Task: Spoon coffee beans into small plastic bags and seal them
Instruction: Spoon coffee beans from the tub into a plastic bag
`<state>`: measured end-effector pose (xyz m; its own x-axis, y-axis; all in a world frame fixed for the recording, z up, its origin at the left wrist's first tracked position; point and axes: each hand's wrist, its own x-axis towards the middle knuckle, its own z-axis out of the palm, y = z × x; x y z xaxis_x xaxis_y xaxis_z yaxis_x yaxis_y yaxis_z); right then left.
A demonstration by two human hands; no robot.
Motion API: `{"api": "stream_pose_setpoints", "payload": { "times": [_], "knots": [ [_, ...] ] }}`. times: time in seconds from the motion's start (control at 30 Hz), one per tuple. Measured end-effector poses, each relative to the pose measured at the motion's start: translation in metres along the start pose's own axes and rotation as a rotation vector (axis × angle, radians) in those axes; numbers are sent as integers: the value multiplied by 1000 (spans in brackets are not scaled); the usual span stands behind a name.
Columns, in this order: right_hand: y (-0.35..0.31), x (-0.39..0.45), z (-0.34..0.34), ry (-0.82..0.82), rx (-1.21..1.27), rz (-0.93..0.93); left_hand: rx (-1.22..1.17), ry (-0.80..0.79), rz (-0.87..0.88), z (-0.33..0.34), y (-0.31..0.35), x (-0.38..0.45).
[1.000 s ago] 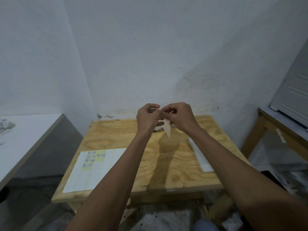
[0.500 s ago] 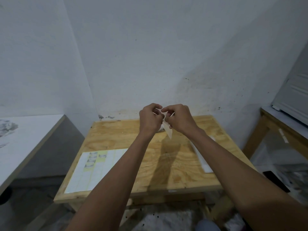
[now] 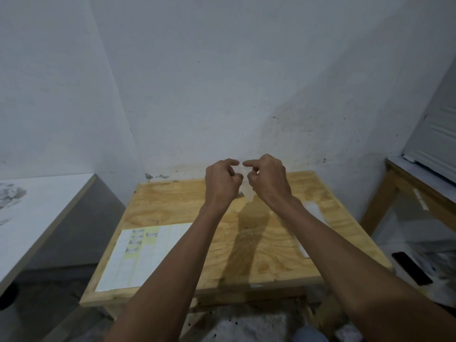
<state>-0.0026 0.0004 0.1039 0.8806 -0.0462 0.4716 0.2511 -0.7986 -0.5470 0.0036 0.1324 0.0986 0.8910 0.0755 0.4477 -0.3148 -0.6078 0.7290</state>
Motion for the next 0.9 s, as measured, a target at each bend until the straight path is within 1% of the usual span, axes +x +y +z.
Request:
{"api": "stream_pose_setpoints", "payload": {
  "times": [0.1, 0.23, 0.4, 0.5, 0.57, 0.73, 0.83, 0.9],
  "knots": [
    [0, 2, -4, 54, 48, -63, 21, -23, 74, -9, 5, 12],
    [2, 10, -11, 136, 83, -66, 83, -16, 236, -17, 5, 15],
    [-1, 9, -10, 146, 107, -60, 98, -3, 292, -19, -1, 14],
    [7, 8, -11, 148, 162, 0, 159, -64, 377, -24, -10, 13],
    [9, 8, -12, 128, 186, -2, 175, -106, 410, -26, -14, 12],
    [4, 10, -7, 74, 283, -29, 95, -150, 436, -22, -17, 5],
    [0, 8, -9, 12, 429, 10, 44, -143, 367, -20, -16, -1],
    [0, 7, -10, -35, 482, 22, -21, -153, 319, -21, -15, -1]
  ]
}}
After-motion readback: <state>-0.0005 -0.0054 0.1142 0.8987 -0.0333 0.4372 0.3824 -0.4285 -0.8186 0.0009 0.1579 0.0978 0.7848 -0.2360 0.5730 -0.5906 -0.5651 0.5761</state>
